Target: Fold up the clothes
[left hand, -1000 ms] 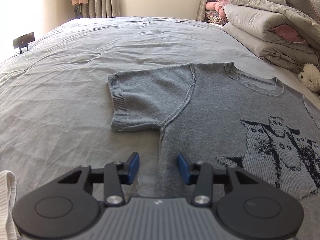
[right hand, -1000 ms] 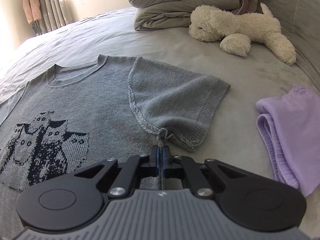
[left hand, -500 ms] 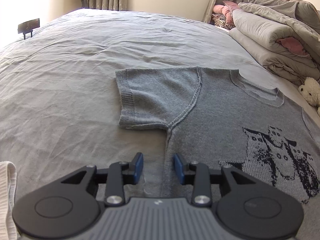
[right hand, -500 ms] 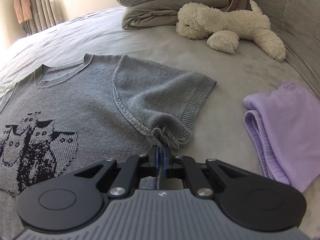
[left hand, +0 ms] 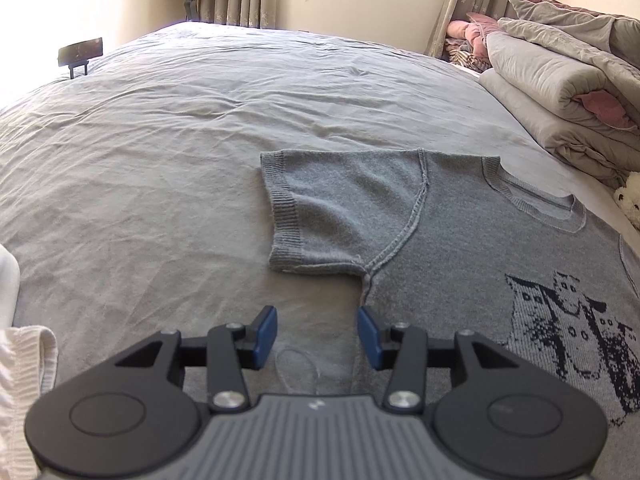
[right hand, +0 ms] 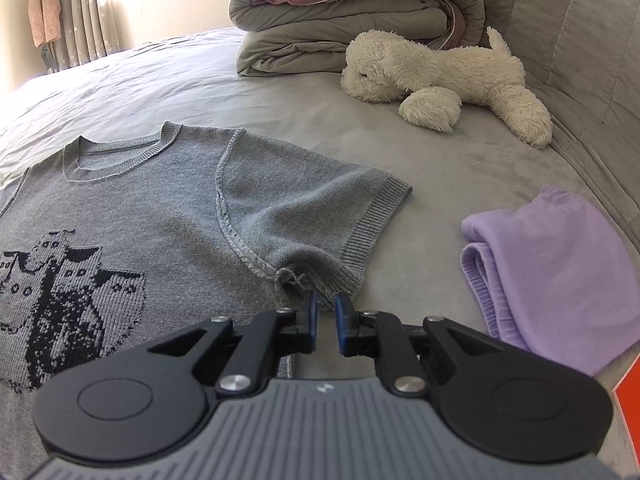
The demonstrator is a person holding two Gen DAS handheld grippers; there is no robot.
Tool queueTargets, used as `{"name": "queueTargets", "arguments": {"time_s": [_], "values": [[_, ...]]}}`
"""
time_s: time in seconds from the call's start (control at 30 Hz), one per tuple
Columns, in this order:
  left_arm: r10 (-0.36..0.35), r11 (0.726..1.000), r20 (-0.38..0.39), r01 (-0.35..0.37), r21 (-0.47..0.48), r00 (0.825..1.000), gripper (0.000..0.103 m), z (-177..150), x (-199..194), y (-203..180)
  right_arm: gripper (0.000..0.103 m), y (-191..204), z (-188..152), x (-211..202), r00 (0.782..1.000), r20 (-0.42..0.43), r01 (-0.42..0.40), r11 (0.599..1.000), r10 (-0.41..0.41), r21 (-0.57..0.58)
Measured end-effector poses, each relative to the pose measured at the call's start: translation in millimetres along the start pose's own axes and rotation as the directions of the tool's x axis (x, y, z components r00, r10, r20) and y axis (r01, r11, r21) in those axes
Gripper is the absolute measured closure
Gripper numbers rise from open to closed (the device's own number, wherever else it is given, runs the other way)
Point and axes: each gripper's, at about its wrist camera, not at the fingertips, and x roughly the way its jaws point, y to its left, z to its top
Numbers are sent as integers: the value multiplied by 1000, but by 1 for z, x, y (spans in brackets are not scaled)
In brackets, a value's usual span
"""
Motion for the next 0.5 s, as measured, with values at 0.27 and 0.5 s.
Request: {"name": "queueTargets", "arguments": {"time_s": [0.27,0.5], "values": [[-68,994,23,65,84,997,47,-8,-13,-25,88,23,-8,-8,996,-25,-89,994,87,-66],[-63,987,-35,68,147,997,47,-24,0,-40,88,25,-14,6,981,-143,-138,990,130,-43]]}}
